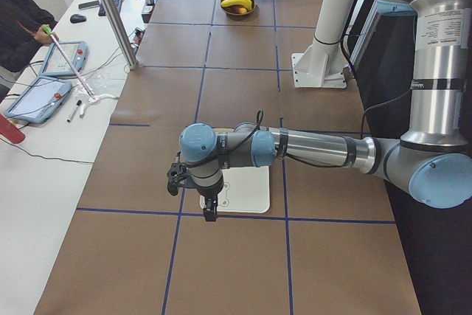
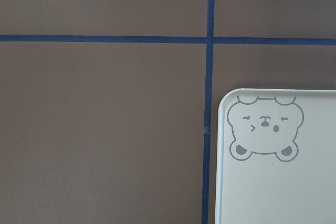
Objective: Transfer all bananas from basket to plate
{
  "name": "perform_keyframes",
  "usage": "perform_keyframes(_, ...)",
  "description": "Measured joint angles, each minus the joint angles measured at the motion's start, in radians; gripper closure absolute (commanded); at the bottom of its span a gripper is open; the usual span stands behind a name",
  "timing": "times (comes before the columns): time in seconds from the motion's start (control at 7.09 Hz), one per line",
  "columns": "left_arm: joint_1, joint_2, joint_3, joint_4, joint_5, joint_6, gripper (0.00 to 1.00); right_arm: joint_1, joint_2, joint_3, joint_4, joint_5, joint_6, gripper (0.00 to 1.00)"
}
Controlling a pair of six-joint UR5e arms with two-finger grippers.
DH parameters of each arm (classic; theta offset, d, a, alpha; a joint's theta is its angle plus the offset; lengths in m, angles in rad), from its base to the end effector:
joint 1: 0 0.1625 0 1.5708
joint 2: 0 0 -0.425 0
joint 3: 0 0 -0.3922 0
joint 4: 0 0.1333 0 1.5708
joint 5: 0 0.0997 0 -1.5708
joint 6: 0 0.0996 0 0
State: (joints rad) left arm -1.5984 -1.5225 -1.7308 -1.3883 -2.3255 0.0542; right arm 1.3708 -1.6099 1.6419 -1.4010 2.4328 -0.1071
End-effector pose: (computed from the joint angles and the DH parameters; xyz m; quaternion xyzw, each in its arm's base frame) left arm -0.0778 -0.4616 0.6227 -0.0178 0.3693 -0.0007 0.9292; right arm -0.0400 -0.4878 0.6182 0.0721 -0.4195 -0.1798 0.8869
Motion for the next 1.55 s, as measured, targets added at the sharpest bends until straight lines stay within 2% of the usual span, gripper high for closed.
perform_keyframes(0.28,0.0,0.0,-0.011,0.0,-0.001,0.0,0.0,0.048,0.001,0.088,-0.008,0.043,0.005,1.0)
perform_keyframes(0.56,0.0,-0.001,-0.015,-0.005,-0.004,0.001,0.0,0.045,0.073,0.148,-0.005,0.129,0.103,1.0)
perform_keyframes(0.99,0.002,-0.001,-0.014,-0.091,-0.115,-0.004,0.0,-0.104,0.272,0.205,0.006,0.162,0.514,1.0)
perform_keyframes(1.13,0.014,-0.007,-0.015,-0.133,-0.149,-0.033,0.0,-0.17,0.326,0.236,0.006,0.122,0.648,1.0)
perform_keyframes(1.55,0.161,-0.056,-0.012,-0.387,-0.183,-0.405,0.0,-0.426,0.451,0.332,0.007,-0.16,0.996,1.0)
